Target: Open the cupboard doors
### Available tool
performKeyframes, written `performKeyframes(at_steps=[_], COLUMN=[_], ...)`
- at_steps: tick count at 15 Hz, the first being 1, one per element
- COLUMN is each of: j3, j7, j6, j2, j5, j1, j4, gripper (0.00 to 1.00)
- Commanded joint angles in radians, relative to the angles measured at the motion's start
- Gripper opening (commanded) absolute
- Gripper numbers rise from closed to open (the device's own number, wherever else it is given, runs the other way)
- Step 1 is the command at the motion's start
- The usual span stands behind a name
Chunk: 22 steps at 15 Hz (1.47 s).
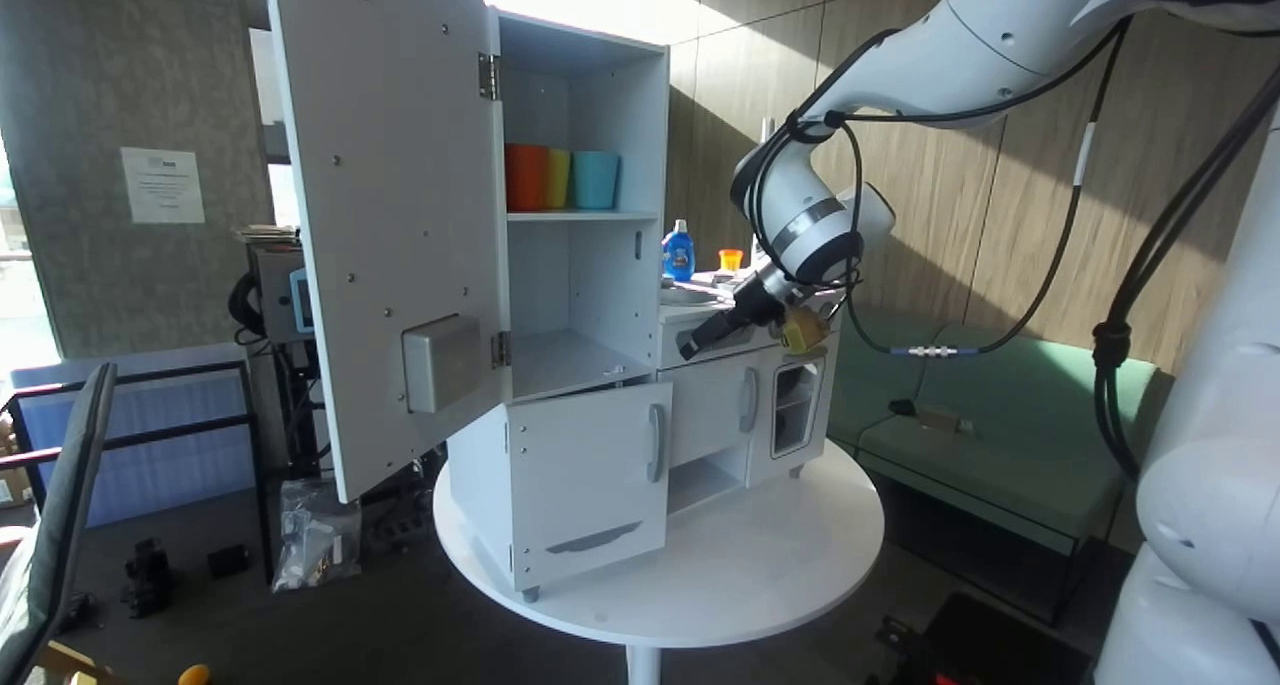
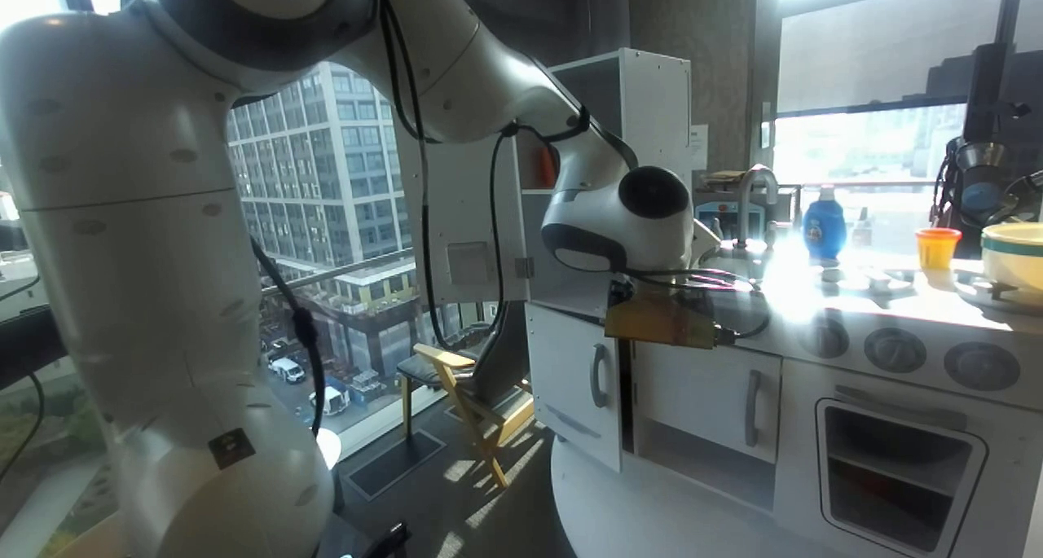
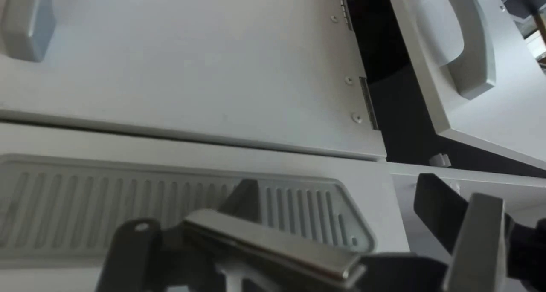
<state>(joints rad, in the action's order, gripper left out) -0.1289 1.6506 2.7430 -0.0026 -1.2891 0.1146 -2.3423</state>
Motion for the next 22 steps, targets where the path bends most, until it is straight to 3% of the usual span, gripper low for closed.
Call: performKeyframes(at_steps=[1,5,10,14,17,19,20,22], j3=[0.016,0.024,0.02,0.031,0.029,0.009,-0.045,-0.087], j7=[-0.14,-0.368,-0.726,-1.011,-1.248,-1.393,-1.482,-1.605], j6=[0.209,0.361,0.359,0.357,0.429,0.445,0.449,0.42], j2=[0.006,-0.007,0.019,0.003,0.017,0.026,0.018,-0.003], j5=[0.062,0.192,0.456,0.649,0.812,0.956,1.056,1.204], j1=[-0.018,-0.034,-0.041,-0.049,-0.046,-0.027,-0.057,-0.058], j4=[-0.024,-0.112,-0.234,-0.243,-0.244,-0.251,-0.256,-0.239], gripper=[1.0,1.0,1.0,1.0,1.0,1.0,1.0,1.0])
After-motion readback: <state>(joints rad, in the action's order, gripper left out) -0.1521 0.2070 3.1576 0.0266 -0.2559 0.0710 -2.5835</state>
